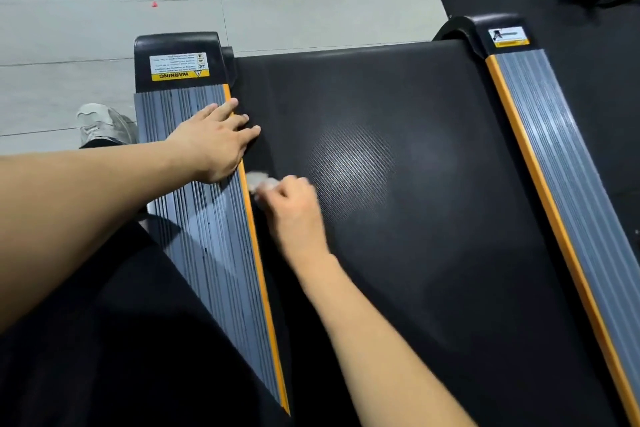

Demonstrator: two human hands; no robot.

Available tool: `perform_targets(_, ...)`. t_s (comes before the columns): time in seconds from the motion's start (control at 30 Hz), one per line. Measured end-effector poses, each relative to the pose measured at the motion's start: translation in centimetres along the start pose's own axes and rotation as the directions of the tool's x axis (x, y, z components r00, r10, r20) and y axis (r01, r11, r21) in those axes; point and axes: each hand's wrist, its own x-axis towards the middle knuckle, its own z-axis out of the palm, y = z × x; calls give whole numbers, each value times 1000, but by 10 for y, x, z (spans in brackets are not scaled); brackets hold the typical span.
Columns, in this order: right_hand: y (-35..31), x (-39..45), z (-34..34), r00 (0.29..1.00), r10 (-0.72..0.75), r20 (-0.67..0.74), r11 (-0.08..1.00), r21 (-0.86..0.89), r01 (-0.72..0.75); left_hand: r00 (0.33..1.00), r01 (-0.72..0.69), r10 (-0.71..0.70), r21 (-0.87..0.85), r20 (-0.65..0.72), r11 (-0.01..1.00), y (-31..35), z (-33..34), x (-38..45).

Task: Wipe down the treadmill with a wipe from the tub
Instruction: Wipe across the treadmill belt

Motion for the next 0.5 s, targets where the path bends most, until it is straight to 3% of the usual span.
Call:
perform_targets(0.1,21,-5,-7,991,-134,-28,991,-10,134,1000,-2,2,1,26,1000,1,-3,2)
perform_targets(0.17,76,1,-21,994,3,-113,986,-165,-22,999,2,-2,-5,33,1000,0,-3,2)
perform_targets(0.23,133,4,-42,944,219,-247,923,-262,-282,999,6,-6,-11,32,1000,2,-3,2)
perform_targets(0.33,160,3,-54,832,414,-369,865,-124,-486,999,18,-18,-18,31,1000,6,-2,1)
perform_targets(0.4,126,3,-34,858,389,-335,890,-102,-444,999,25,-25,-10,41,1000,6,-3,1)
perform_targets(0.5,38,-7,6,981,147,-126,988,-33,-152,997,29,-31,22,76,999,9,-8,2)
